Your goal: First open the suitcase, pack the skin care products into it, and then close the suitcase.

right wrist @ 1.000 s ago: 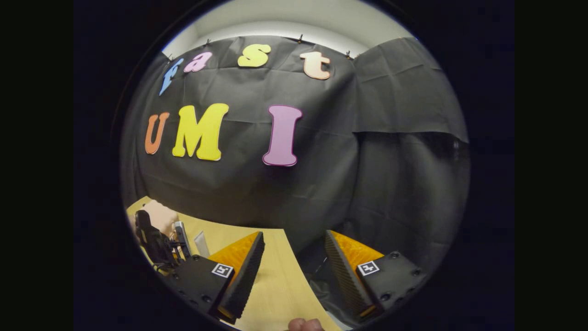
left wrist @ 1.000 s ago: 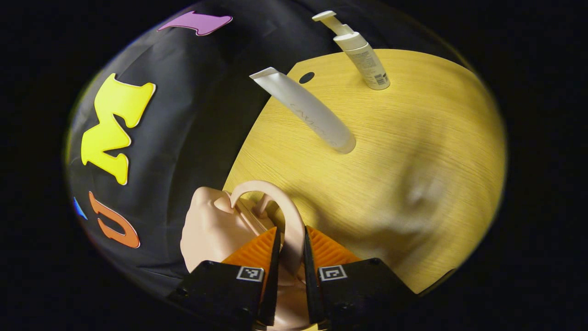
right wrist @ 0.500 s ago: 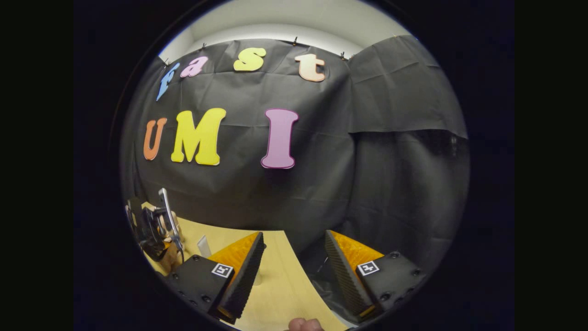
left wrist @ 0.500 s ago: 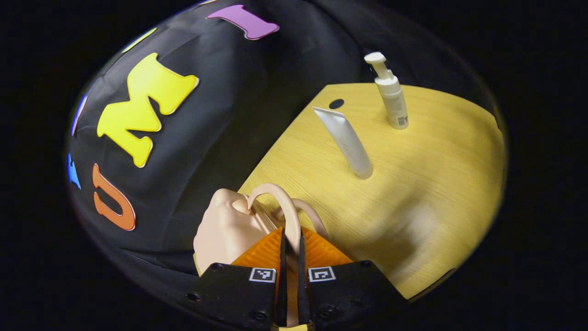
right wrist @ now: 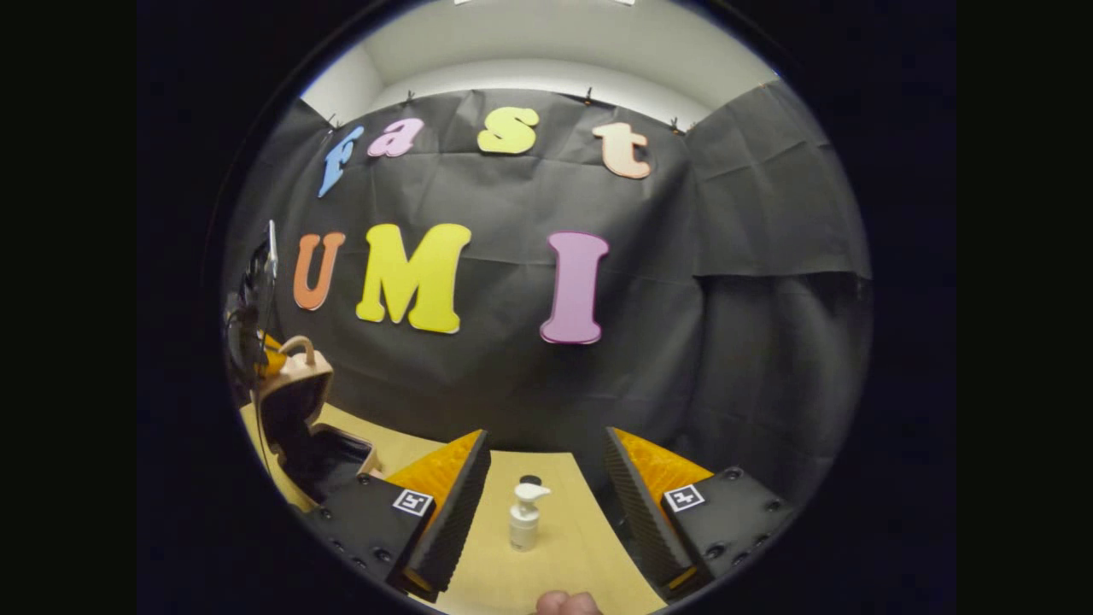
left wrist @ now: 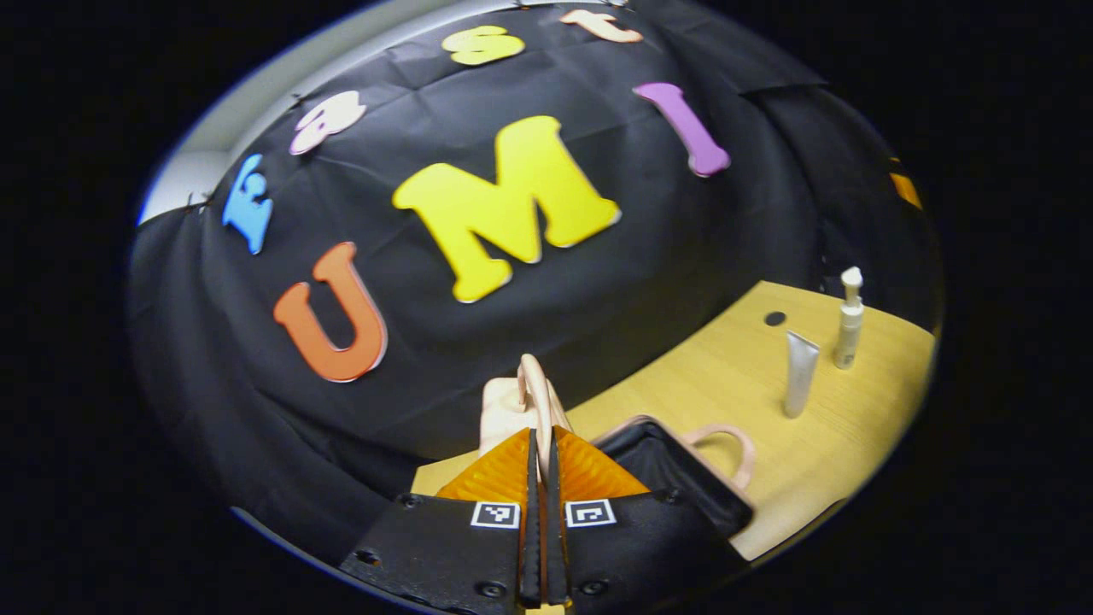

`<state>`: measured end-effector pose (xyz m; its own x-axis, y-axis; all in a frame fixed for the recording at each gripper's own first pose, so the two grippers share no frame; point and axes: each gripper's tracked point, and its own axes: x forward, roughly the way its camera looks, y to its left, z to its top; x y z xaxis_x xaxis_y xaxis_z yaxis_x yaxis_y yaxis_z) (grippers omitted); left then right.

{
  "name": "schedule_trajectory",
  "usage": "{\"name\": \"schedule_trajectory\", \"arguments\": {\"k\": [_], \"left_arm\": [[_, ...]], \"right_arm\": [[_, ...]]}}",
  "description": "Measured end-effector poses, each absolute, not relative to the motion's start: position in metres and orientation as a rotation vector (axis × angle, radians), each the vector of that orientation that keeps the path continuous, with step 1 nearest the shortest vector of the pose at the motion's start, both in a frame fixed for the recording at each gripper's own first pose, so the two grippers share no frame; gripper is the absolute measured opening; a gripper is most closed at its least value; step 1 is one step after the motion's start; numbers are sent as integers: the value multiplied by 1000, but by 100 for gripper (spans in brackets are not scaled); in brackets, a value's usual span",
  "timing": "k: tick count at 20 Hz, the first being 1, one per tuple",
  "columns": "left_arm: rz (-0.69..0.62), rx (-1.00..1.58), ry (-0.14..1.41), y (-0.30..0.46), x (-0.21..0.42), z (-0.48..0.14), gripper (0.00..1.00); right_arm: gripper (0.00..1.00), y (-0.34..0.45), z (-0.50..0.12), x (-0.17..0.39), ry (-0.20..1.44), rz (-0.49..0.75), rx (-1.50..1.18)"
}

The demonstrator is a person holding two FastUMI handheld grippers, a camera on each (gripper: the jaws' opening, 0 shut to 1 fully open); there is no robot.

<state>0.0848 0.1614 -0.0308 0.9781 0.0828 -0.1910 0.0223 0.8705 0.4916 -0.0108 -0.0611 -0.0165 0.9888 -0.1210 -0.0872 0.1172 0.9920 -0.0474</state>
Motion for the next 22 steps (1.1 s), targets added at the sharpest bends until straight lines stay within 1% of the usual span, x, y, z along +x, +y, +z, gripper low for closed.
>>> {"name": "schedule_trajectory", "arguments": {"k": [2,5,8,9,11,14,17,18,20,21,22], "left_arm": [[109,429,178,216,83,-24,5],[223,382,146,299,82,-30,5],[304,262,170,373,87,-60,5],[320,196,184,397,90,-75,5],[356,98,246,433,88,-112,5],[356,-47,370,453,111,-161,5],[351,-171,475,446,109,-193,6],[348,-214,487,444,111,-200,6],[349,-280,517,446,115,-216,6],[354,-291,496,448,116,-217,8],[355,-291,516,447,114,-220,9]], "right_arm": [[80,-42,-9,-5,85,-91,-51],[79,-13,-5,0,91,-51,-70],[80,7,-2,4,90,-55,-113],[77,13,0,3,87,-59,-120],[80,26,-4,5,108,-58,-133],[79,37,-8,6,148,-57,-166],[77,43,-8,10,162,-62,-193],[79,44,-6,11,161,-62,-195],[79,48,-5,13,160,-65,-189],[79,50,-7,14,163,-64,-185],[80,52,-9,14,170,-63,-183]]}}
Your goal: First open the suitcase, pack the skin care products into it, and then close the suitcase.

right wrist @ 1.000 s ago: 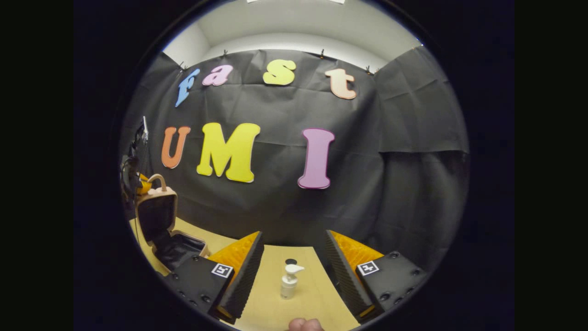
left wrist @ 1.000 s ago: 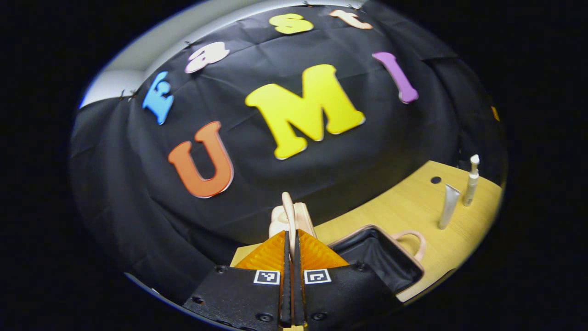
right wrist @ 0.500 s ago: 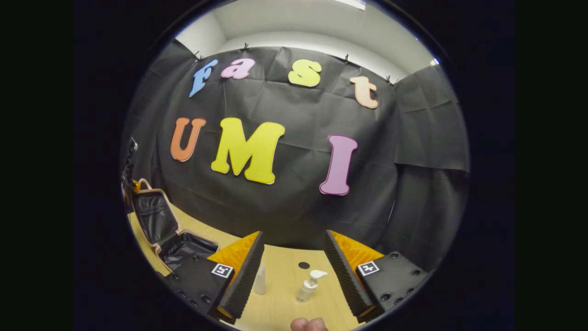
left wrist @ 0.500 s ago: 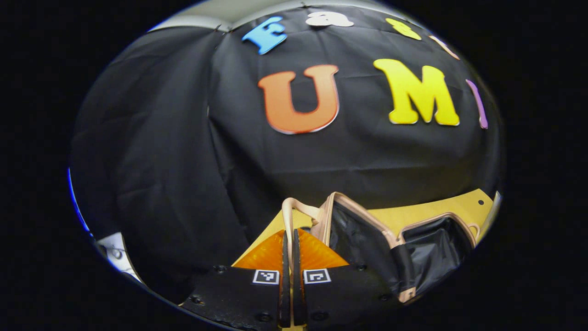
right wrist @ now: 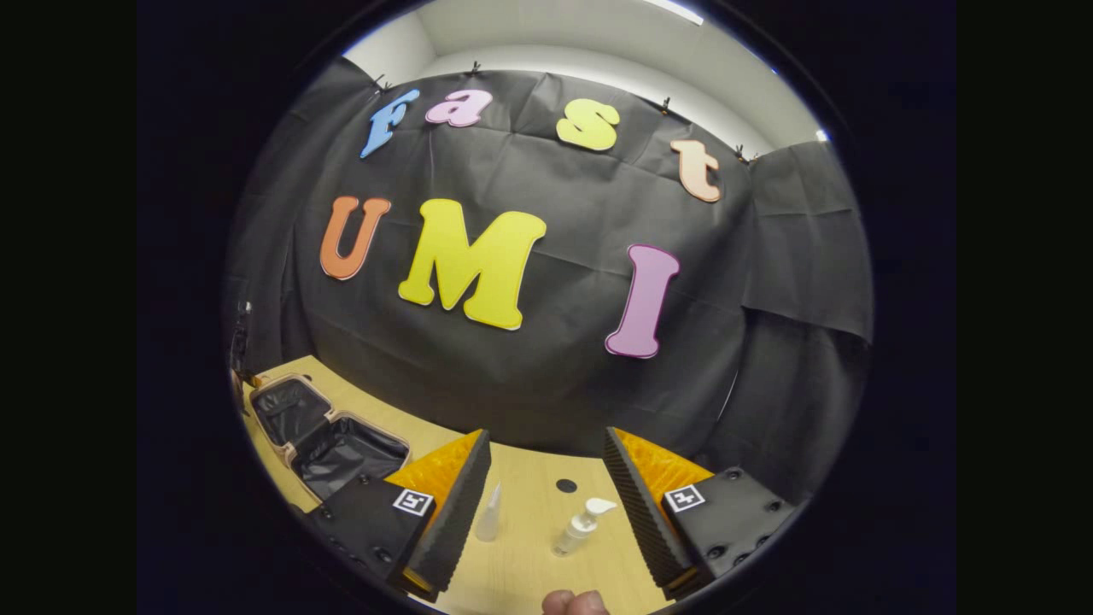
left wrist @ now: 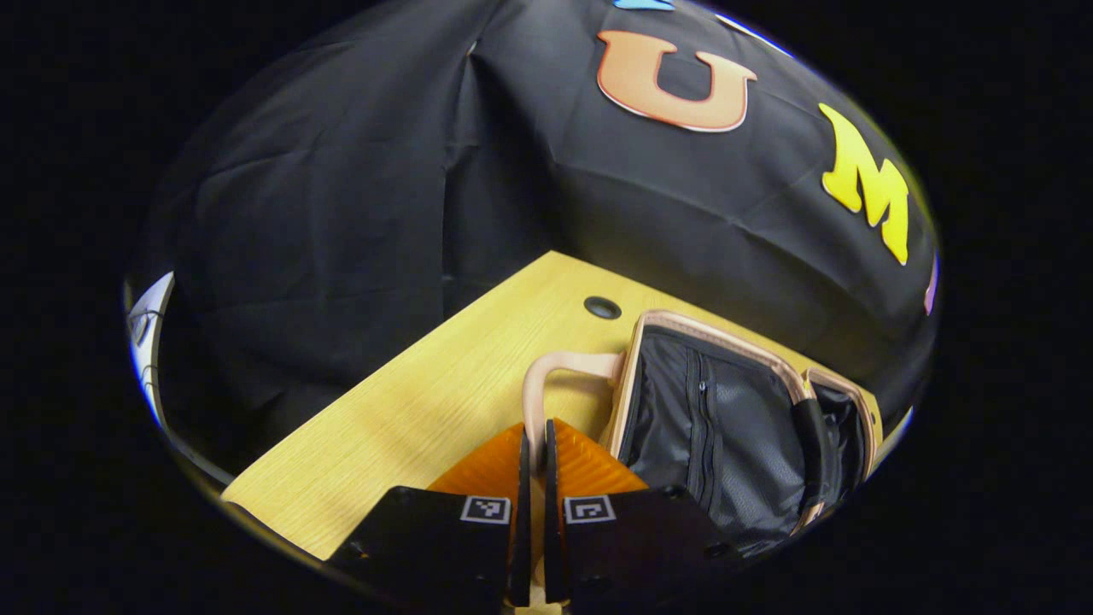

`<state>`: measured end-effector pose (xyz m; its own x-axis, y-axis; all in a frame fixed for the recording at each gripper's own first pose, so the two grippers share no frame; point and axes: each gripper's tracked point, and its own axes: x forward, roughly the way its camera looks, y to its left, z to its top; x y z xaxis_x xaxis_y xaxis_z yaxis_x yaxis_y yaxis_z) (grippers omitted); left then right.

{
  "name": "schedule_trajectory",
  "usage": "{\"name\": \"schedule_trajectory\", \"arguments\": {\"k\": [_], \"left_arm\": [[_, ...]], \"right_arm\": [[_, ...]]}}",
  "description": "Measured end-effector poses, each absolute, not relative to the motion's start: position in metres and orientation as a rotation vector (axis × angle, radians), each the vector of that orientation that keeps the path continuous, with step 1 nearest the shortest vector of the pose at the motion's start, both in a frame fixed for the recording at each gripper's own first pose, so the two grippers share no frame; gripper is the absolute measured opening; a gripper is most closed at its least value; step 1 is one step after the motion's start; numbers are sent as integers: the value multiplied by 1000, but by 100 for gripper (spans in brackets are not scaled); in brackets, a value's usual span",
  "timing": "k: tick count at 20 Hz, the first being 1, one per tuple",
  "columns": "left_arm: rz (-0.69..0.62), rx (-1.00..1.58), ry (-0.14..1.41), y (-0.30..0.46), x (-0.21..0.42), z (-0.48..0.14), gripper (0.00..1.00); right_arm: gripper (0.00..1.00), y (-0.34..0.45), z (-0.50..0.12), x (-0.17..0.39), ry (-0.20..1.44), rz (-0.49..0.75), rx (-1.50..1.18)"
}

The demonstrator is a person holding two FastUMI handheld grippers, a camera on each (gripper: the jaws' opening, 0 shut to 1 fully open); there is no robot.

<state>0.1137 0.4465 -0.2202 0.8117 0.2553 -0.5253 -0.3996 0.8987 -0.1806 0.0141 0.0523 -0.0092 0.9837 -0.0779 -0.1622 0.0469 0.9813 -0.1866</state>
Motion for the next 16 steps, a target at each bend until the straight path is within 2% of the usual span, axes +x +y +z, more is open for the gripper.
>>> {"name": "schedule_trajectory", "arguments": {"k": [2,4,6,9,12,16], "left_arm": [[400,-225,559,453,107,-221,14],[399,-176,555,444,100,-201,37],[375,-143,490,416,96,-159,54],[371,-61,362,370,96,-101,94],[304,-41,257,283,88,-50,98],[185,-74,247,146,75,-44,98]], "right_arm": [[80,57,-13,14,178,-55,-167],[80,57,-16,14,174,-52,-147],[80,56,-21,15,180,-45,-120],[80,48,-24,12,177,-35,-75],[80,34,-29,7,174,-10,-44],[80,0,-46,-1,199,-8,-10]]}}
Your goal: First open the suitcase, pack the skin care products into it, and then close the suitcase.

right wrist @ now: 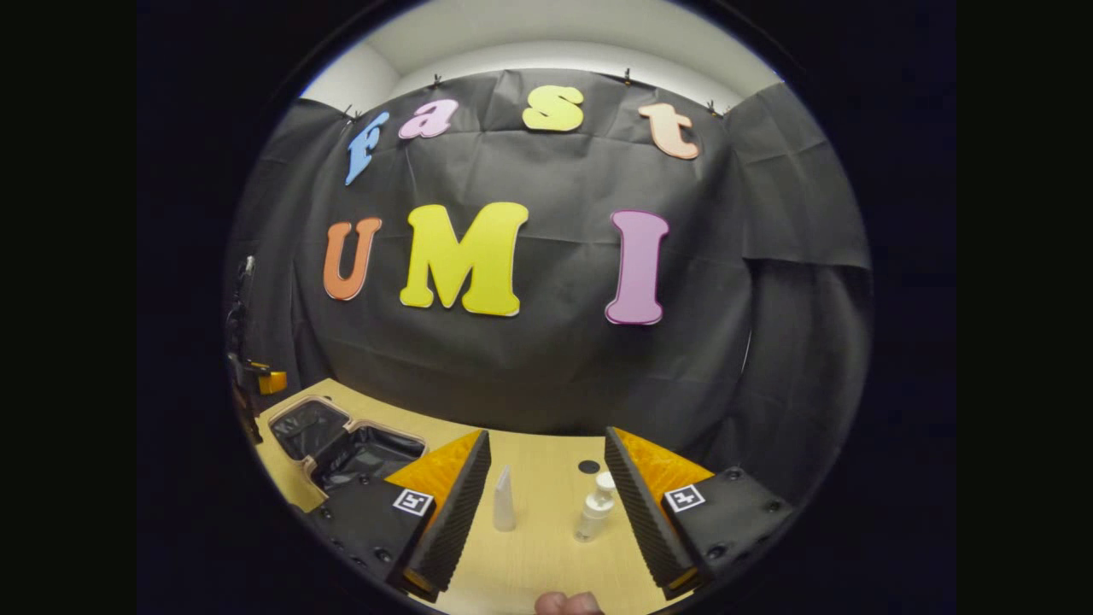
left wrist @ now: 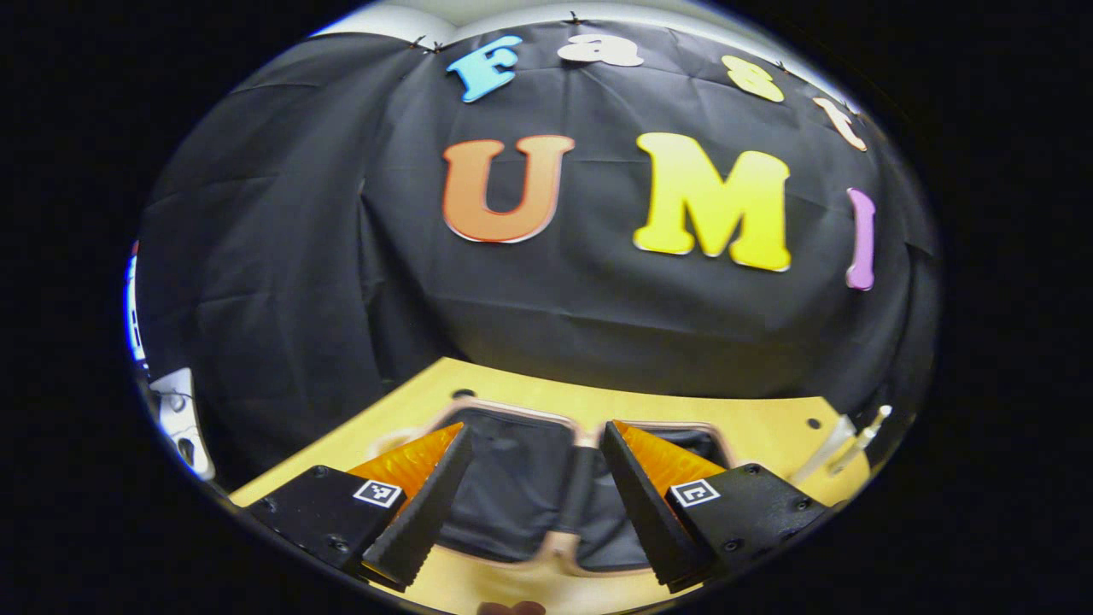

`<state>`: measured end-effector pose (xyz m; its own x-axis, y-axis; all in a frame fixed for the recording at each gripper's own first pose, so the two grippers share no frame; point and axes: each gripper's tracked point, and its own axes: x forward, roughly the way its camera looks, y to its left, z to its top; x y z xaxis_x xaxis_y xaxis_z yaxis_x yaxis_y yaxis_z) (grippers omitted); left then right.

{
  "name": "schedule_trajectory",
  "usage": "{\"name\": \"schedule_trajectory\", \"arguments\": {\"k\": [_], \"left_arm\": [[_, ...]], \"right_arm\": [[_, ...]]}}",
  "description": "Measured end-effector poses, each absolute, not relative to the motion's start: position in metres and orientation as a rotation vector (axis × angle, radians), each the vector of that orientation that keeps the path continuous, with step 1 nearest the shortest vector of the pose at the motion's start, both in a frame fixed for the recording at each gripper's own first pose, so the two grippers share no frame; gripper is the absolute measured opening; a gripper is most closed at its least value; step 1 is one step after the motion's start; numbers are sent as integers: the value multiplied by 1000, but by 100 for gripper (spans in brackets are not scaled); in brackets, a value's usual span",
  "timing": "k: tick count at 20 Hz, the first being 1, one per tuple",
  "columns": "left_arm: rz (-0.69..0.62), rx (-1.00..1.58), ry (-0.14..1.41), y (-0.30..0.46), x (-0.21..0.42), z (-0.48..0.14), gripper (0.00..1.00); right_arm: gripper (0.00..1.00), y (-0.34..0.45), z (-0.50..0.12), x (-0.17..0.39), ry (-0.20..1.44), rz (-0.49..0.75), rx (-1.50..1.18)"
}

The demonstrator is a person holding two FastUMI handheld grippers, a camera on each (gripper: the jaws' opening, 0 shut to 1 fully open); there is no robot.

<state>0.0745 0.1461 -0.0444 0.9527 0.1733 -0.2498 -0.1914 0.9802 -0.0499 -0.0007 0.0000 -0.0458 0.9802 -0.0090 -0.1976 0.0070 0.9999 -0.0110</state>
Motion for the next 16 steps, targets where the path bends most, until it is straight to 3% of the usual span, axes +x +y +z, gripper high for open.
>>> {"name": "schedule_trajectory", "arguments": {"k": [6,16], "left_arm": [[34,-14,205,-3,68,-44,98],[-241,41,307,-185,87,-145,99]], "right_arm": [[79,-65,-67,-12,222,-35,-29],[79,-124,-110,-23,319,-9,-76]]}}
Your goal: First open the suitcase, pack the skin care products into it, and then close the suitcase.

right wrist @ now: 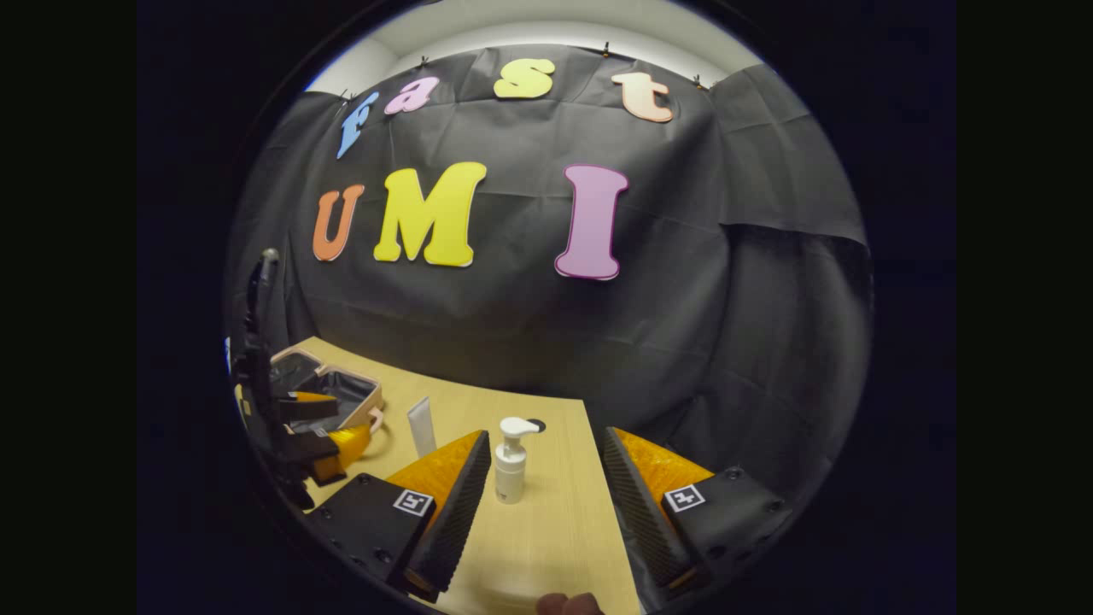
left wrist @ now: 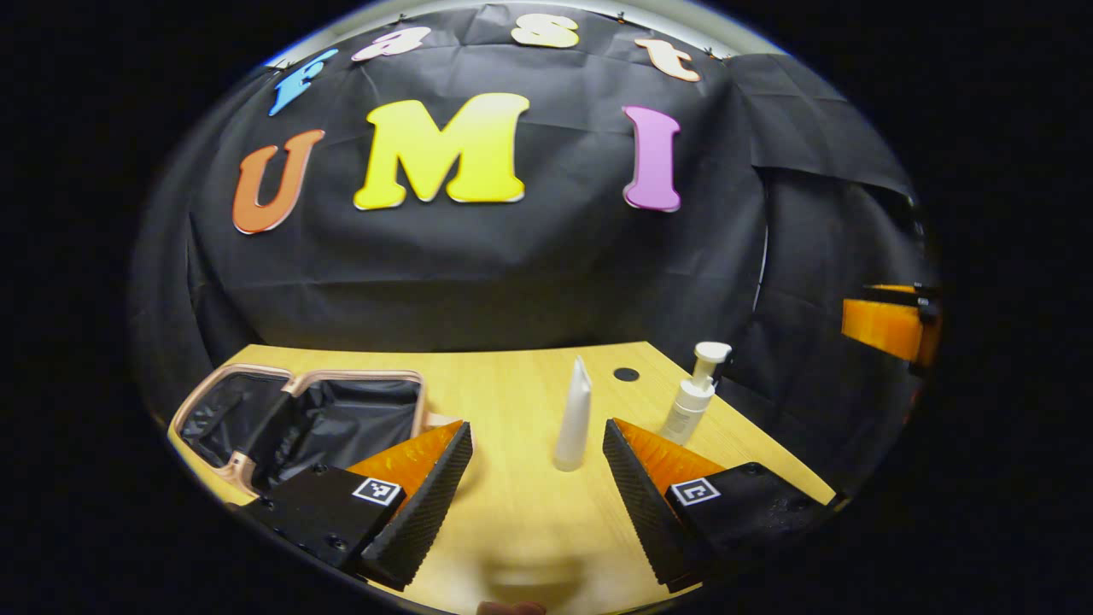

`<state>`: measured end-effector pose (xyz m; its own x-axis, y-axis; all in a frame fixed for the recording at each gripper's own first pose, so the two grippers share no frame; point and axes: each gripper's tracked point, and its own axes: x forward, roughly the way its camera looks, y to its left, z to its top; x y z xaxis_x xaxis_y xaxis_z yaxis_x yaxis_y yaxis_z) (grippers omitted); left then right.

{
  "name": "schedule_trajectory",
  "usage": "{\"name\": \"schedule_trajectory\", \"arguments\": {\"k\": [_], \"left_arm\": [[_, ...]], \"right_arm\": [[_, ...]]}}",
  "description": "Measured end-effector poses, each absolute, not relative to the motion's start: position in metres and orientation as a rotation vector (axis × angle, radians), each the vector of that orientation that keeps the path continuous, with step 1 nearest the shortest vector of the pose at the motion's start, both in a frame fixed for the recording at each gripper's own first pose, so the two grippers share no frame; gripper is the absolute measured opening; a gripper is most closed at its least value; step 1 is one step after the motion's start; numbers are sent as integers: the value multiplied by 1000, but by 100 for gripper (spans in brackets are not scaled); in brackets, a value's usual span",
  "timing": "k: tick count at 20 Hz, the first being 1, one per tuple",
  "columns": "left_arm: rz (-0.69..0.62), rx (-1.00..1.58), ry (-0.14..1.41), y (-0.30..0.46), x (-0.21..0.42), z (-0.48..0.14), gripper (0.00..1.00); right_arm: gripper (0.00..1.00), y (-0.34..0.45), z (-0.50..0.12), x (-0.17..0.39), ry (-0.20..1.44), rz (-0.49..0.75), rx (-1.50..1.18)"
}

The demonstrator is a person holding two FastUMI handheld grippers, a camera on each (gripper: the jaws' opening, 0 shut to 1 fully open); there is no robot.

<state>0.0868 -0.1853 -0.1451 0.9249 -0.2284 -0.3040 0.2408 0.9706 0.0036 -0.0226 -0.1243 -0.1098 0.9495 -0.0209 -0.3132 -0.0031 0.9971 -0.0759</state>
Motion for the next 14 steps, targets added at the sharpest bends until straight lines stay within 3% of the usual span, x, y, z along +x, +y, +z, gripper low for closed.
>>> {"name": "schedule_trajectory", "arguments": {"k": [8,14], "left_arm": [[-238,58,423,-215,157,-237,100],[-261,28,542,-215,182,-277,95]], "right_arm": [[80,-160,-134,-36,419,-47,-79],[79,-164,-135,-30,428,-58,-71]]}}
